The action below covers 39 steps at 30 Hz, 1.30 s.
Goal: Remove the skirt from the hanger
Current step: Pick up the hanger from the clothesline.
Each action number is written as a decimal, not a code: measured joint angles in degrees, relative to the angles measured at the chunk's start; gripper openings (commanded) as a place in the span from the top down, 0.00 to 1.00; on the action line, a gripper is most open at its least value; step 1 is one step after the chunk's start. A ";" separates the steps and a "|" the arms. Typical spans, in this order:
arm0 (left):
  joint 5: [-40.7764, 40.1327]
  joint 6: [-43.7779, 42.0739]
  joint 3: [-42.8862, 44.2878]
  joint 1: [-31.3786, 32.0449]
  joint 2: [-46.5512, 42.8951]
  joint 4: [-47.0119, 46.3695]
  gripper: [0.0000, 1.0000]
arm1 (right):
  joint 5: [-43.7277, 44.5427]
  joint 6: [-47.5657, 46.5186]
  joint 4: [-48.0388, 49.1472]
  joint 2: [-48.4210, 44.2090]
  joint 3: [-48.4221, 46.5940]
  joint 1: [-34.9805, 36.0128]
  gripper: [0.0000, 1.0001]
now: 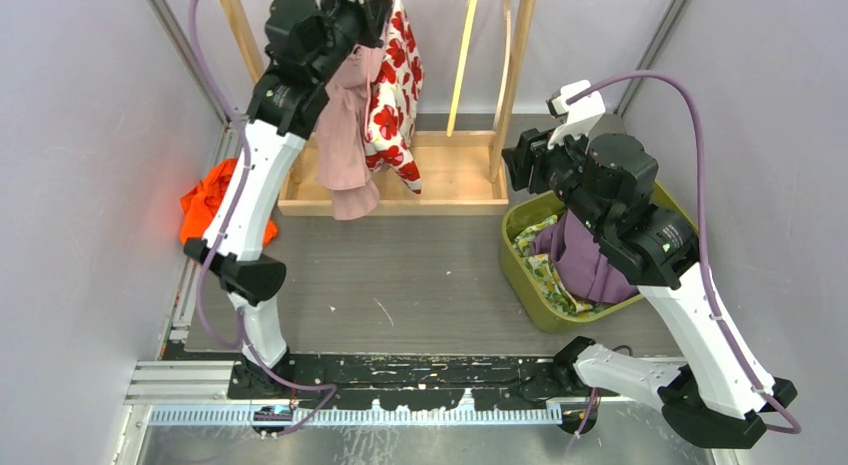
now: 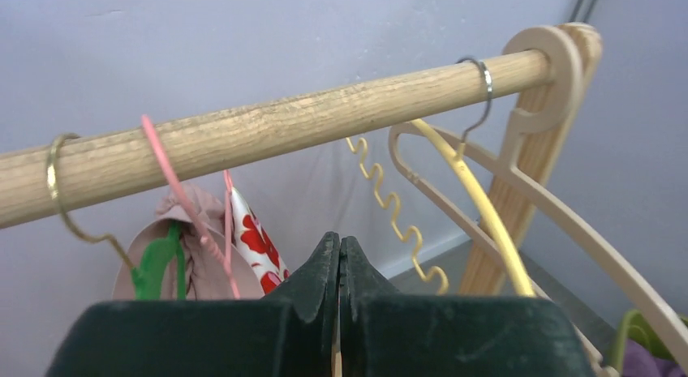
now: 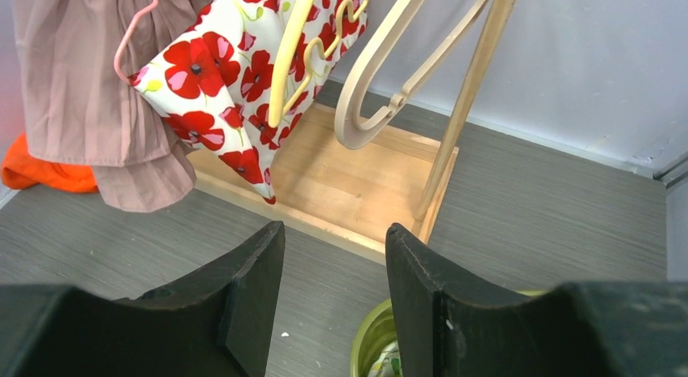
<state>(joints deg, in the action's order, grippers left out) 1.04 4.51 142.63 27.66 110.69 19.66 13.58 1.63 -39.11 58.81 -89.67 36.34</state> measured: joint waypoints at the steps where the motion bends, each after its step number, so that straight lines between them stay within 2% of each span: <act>1: 0.42 0.52 -1.62 0.00 -1.97 0.17 0.94 | -0.04 -0.02 0.37 -0.22 0.44 0.00 0.42; 6: 0.68 1.29 -5.53 0.04 -7.65 2.32 0.62 | -0.33 -0.04 1.57 -1.20 1.97 0.00 0.37; 7: 0.57 1.42 -5.66 0.04 -7.98 2.80 0.44 | -0.37 -0.04 1.75 -1.36 2.08 0.00 0.37; 8: 0.55 1.25 -5.79 0.02 -8.09 3.13 0.33 | -0.39 -0.04 1.86 -1.49 2.16 0.00 0.36; 11: -0.15 1.42 -6.88 0.02 -8.00 4.11 0.22 | -0.42 -0.07 1.90 -1.99 2.25 0.00 0.34; 21: -4.66 0.61 -7.50 0.02 -4.57 7.76 0.10 | -0.04 -0.11 1.86 -3.43 2.25 0.00 0.34; 27: -4.83 -0.90 -3.21 -0.17 0.90 8.63 0.06 | 0.74 -0.59 1.25 -3.17 1.86 0.00 0.34; 34: -2.69 -0.96 0.42 -2.25 4.55 8.48 0.04 | 2.14 -1.40 0.33 -2.43 0.48 0.00 0.34; 39: 2.84 0.24 1.49 -4.66 5.55 7.87 0.06 | 3.04 -1.77 0.09 -2.14 -0.07 0.00 0.34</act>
<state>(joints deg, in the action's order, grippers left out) 3.88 4.75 144.11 23.00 116.25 27.53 16.62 -0.14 -39.03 56.66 -89.73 36.34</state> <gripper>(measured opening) 0.958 0.663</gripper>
